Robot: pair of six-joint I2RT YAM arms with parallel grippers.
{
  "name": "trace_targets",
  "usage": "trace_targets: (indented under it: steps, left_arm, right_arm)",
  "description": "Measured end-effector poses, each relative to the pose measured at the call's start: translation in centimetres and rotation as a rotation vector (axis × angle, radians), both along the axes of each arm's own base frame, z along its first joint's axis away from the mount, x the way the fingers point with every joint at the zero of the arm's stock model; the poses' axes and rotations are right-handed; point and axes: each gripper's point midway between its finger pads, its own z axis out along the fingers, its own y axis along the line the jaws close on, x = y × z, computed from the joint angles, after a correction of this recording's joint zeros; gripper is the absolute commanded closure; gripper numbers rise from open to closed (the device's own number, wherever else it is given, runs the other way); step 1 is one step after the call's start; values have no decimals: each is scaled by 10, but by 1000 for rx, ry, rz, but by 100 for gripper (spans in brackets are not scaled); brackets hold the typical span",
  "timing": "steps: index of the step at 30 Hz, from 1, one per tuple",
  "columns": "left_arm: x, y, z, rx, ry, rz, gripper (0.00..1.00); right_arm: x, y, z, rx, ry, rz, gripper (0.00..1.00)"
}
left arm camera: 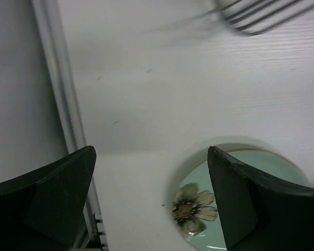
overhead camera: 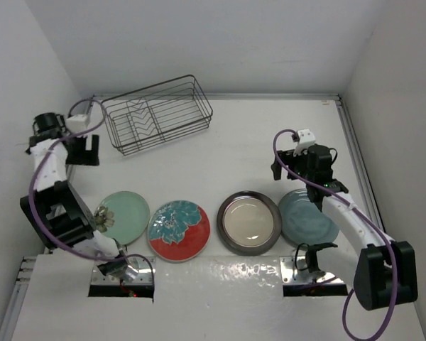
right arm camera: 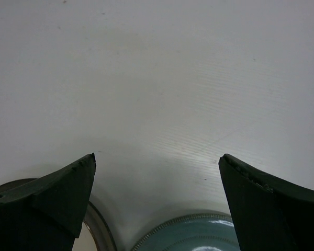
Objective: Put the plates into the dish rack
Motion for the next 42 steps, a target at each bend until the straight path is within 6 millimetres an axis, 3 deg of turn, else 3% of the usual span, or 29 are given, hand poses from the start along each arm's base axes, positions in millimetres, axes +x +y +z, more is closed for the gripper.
trace_targets:
  steps: [2, 3, 8, 12, 15, 20, 27, 30, 33, 36, 38, 39, 42]
  left_arm:
    - [-10, 37, -15, -60, 47, 81, 15]
    - [-21, 42, -22, -87, 82, 98, 14]
    - [-60, 7, -53, -237, 178, 12, 13]
    - [-88, 6, -81, -339, 246, 4, 15]
    - [-96, 6, -96, -409, 277, -23, 16]
    - [-98, 0, -98, -424, 269, -106, 26]
    - [-130, -14, -128, -446, 380, -167, 27]
    - [-132, -14, -130, -462, 404, -176, 32]
    - [-129, -11, -131, -473, 417, -190, 43]
    - [-127, -8, -135, -481, 436, -192, 67]
    - [-126, -3, -139, -483, 462, -202, 95]
    - [-125, -2, -141, -490, 469, -200, 100]
    - [-128, -7, -138, -540, 499, -194, 100]
  right_arm:
    - [2, 12, -1, 11, 4, 41, 1]
    - [2, 18, -1, 13, 8, 64, 1]
    - [5, 54, 2, -2, 11, 193, 1]
    - [10, 72, 8, -12, 0, 251, 1]
    - [16, 80, 11, -14, -4, 270, 1]
    - [23, 92, 18, -14, -16, 294, 2]
    - [20, 108, 20, -33, -26, 319, 2]
    - [18, 114, 20, -48, -29, 321, 2]
    - [16, 118, 20, -64, -31, 320, 2]
    - [13, 118, 18, -81, -25, 313, 2]
    - [13, 116, 18, -91, -22, 300, 1]
    - [13, 114, 19, -97, -26, 290, 1]
    - [15, 109, 26, -106, -47, 263, 1]
